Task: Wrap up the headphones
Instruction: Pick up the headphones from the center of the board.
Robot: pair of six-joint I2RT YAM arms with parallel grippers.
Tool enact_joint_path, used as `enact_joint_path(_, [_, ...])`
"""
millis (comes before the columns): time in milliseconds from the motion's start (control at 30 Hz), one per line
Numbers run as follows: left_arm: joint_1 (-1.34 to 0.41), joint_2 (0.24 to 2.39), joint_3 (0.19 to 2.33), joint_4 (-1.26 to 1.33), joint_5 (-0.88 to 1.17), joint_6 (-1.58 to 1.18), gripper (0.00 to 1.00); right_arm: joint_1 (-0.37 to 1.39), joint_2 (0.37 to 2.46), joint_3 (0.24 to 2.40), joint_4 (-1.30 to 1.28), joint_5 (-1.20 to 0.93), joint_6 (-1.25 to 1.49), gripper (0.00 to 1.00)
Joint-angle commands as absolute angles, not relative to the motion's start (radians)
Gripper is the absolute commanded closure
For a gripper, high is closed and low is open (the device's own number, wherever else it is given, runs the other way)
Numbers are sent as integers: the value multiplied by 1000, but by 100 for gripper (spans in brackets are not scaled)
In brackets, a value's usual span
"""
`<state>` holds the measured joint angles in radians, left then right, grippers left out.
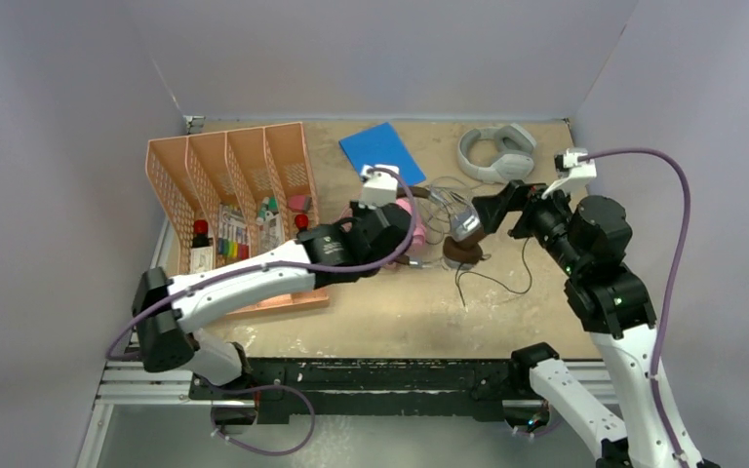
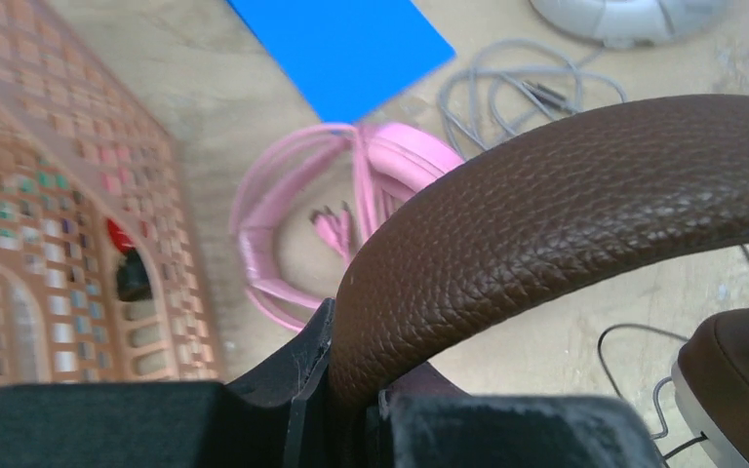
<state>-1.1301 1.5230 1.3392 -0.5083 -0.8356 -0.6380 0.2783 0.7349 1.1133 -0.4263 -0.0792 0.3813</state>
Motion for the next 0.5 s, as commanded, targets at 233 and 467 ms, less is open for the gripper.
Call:
enact_joint_path(233, [-948, 1418, 1683, -941, -794, -582, 100, 275, 698, 1026, -344, -367, 138, 1])
enact_joint_path(467, [-907, 1358, 1667, -964, -716, -494, 100, 275, 790, 1058, -292, -479, 36, 1])
